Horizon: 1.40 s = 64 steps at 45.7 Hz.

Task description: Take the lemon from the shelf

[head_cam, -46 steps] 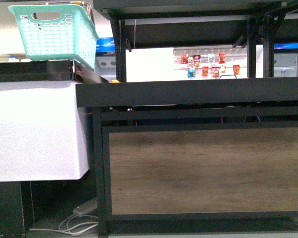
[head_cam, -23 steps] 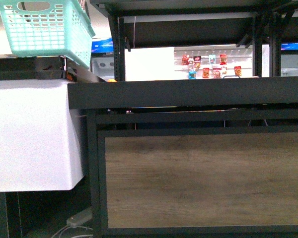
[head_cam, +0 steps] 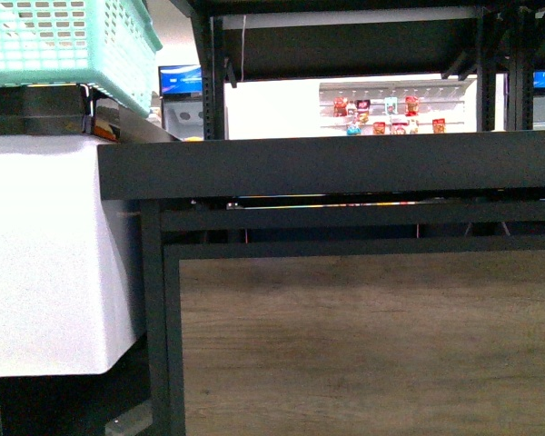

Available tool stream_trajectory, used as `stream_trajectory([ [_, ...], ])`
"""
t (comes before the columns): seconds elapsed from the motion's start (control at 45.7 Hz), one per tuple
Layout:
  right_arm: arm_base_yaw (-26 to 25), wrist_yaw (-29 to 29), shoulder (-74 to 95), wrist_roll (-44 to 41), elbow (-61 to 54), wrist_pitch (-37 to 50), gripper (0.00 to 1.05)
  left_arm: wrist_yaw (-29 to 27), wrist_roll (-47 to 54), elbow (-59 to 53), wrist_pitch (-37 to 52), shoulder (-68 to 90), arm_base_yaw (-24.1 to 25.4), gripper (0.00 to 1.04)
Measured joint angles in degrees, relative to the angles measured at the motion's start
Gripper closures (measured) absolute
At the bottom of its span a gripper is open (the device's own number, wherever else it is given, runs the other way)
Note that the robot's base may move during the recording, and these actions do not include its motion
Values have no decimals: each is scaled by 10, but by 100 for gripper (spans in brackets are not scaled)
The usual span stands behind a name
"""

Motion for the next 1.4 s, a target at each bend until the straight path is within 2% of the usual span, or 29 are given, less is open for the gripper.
stream_trajectory([
  [1.4, 0, 0, 0, 0, 0, 0, 8, 0, 0, 0, 0, 0, 0, 8],
])
